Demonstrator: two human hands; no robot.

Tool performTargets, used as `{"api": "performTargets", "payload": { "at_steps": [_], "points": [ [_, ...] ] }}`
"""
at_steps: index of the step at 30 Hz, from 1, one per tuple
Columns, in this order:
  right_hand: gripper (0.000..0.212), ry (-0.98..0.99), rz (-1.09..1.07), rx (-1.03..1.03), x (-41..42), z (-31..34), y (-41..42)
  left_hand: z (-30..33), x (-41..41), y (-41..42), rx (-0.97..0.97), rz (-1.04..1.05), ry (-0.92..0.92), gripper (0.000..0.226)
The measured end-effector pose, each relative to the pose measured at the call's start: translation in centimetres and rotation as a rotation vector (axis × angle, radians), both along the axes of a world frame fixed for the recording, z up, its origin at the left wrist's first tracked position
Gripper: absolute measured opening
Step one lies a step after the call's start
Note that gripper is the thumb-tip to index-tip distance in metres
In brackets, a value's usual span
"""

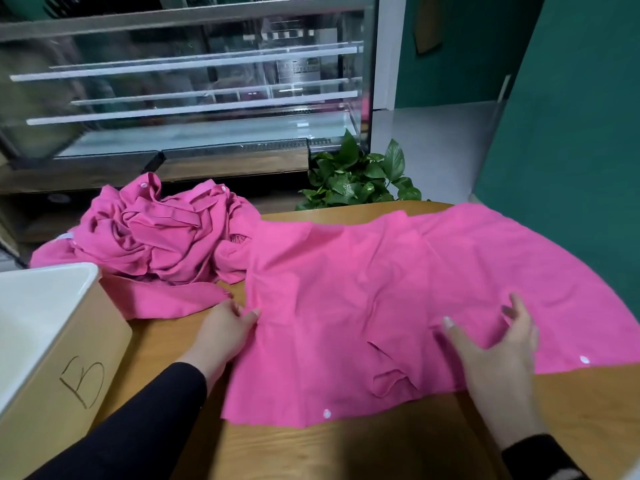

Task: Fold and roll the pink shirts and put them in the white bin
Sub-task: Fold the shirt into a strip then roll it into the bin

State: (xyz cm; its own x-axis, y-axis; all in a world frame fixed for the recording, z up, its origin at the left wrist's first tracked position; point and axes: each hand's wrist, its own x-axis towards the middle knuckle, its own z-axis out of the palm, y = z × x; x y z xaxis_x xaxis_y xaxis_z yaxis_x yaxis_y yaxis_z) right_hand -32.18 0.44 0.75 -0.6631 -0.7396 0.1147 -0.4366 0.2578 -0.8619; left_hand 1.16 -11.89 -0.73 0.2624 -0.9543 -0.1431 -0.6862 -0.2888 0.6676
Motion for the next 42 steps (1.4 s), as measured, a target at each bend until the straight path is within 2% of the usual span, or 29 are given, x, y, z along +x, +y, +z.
{"api": "performTargets", "payload": {
  "at_steps": [1,3,5,7,9,13,16,17,19,22,25,28,31,33,35,38,42],
  "points": [
    [0.091,0.208,0.005,-0.004,0.6,0.1,0.3,-0.3,0.3,0.0,-0.02,0.007,-0.007,0.033],
    [0.071,0.537,0.155,0.018,2.3,-0.4,0.4,-0.7,0.6,0.4,-0.043,0.008,-0.022,0.034],
    [0.072,0.652,0.299,0.132,4.2,-1.5,0.0,-0.8,0.8,0.6,-0.042,-0.015,-0.026,0.035],
    [0.085,0.683,0.323,0.272,5.6,-2.4,-0.7,-0.9,1.2,1.0,-0.052,-0.036,-0.008,0.036],
    [0.088,0.693,0.286,0.316,6.2,-2.3,-1.2,-1.1,1.8,1.5,-0.059,-0.034,0.037,0.037],
    [0.06,0.581,0.289,0.271,4.7,-2.0,-1.6,-1.7,2.9,3.3,-0.069,-0.015,0.11,0.035],
    [0.038,0.29,0.148,0.17,2.3,-1.7,-1.1,-1.5,3.2,4.2,-0.064,-0.042,0.119,0.031],
    [0.036,0.185,0.09,0.157,1.1,-1.6,-1.0,-1.1,3.1,4.1,-0.086,-0.047,0.113,0.028],
    [0.039,0.106,0.036,0.176,-0.9,-1.4,-0.9,-0.2,3.3,3.1,-0.194,-0.047,0.014,0.023],
    [0.052,0.2,0.026,0.23,-2.0,-1.1,-0.4,1.4,3.4,0.0,-0.46,-0.193,-0.145,0.034],
    [0.074,0.452,0.056,0.316,-0.4,-0.8,1.0,2.7,2.6,-4.4,-0.56,-0.418,-0.343,0.051],
    [0.065,0.6,0.189,0.248,2.8,-0.7,2.2,4.2,0.8,-8.1,-0.519,-0.6,-0.503,0.062],
    [0.072,0.55,0.314,0.464,5.2,-2.7,2.4,4.7,-1.0,-10.3,-0.351,-0.738,-0.705,0.069],
    [0.077,0.626,0.314,0.569,5.7,-4.2,2.6,4.7,-1.6,-10.4,-0.172,-0.784,-0.744,0.057],
    [0.081,0.697,0.322,0.565,5.4,-4.9,2.5,4.1,-1.5,-9.7,-0.094,-0.836,-0.804,0.034],
    [0.081,0.792,0.354,0.55,3.3,-5.3,1.5,3.3,0.3,-8.1,-0.084,-0.816,-0.79,0.034],
    [0.092,0.875,0.576,0.568,-0.8,-3.9,-0.4,2.8,2.6,-4.7,-0.035,-0.718,-0.784,0.036]
  ]
}}
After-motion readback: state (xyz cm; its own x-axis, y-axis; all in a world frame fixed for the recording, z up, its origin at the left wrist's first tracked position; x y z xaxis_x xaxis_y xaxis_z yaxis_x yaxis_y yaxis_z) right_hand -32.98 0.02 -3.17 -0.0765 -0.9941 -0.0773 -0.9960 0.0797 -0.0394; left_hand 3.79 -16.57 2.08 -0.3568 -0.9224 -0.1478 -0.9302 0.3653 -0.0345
